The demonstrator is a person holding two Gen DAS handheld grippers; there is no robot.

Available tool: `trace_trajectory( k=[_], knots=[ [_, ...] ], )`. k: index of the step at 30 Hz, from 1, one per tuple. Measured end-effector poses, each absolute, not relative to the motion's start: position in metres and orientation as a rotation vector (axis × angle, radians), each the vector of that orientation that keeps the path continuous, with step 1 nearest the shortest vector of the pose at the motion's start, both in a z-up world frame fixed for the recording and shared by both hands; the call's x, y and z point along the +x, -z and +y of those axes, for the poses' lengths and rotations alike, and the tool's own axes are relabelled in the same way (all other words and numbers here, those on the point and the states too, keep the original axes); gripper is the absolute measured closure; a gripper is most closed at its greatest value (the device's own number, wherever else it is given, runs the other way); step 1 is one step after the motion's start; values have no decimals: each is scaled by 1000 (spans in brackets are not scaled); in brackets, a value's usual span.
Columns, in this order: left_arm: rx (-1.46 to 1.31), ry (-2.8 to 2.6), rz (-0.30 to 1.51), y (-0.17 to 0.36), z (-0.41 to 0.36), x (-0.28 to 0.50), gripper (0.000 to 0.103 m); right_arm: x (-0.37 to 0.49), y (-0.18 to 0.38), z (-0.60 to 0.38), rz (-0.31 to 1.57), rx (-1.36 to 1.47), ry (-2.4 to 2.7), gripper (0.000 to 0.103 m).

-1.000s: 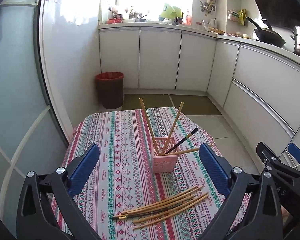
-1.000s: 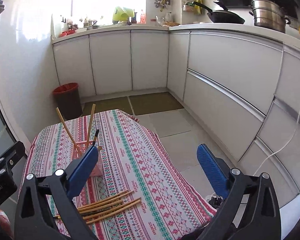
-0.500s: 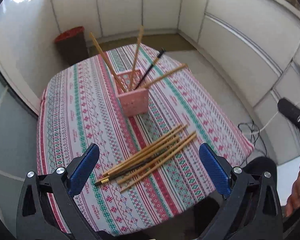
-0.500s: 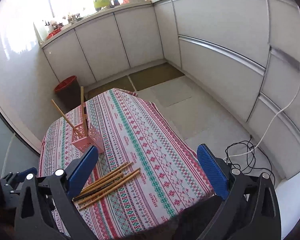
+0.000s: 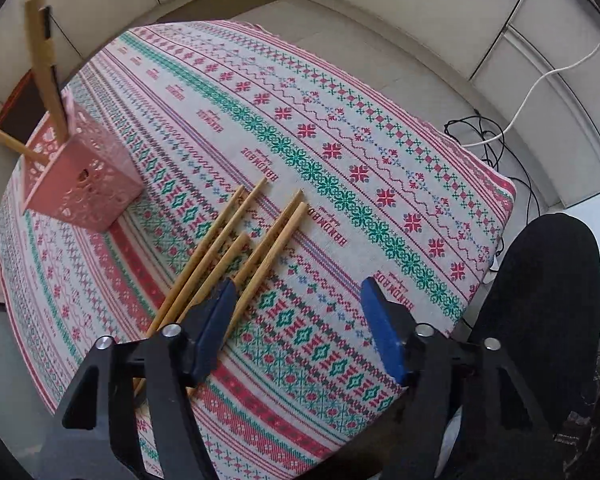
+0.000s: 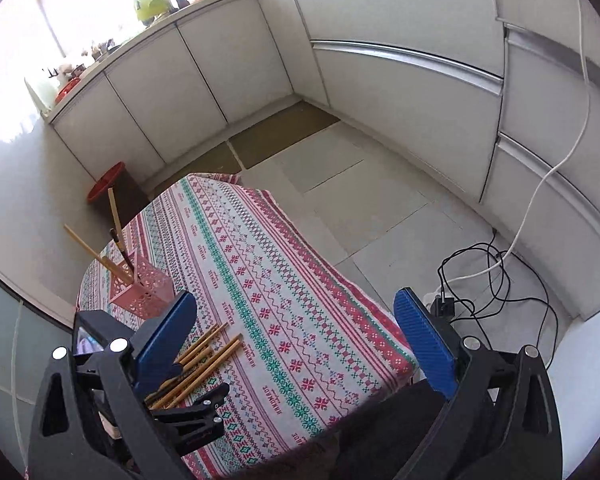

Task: Organize utensils
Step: 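Lower the left gripper toward the remaining chopsticks on the cloth, then close the left gripper on a bamboo chopstick while the right gripper grasps another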

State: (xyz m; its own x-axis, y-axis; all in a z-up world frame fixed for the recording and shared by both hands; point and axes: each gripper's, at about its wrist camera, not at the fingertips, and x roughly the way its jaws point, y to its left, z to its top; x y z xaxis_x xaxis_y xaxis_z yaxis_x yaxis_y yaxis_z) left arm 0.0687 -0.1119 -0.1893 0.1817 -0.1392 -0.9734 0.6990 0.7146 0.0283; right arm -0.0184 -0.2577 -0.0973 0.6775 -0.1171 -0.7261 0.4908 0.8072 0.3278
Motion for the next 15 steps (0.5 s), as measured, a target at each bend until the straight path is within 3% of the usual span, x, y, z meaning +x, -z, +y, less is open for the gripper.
trace_trajectory(
  k=[4, 8, 15],
  knots=[
    [584, 628, 1277, 206, -128, 88, 55, -13, 105, -272, 762, 558, 374, 7],
    [664, 615, 1271, 211, -136, 98, 77, -5, 120, -282, 796, 591, 367, 7],
    [722, 628, 1291, 218, -138, 110, 79, 4, 131, -281, 817, 608, 339, 7]
  ],
)
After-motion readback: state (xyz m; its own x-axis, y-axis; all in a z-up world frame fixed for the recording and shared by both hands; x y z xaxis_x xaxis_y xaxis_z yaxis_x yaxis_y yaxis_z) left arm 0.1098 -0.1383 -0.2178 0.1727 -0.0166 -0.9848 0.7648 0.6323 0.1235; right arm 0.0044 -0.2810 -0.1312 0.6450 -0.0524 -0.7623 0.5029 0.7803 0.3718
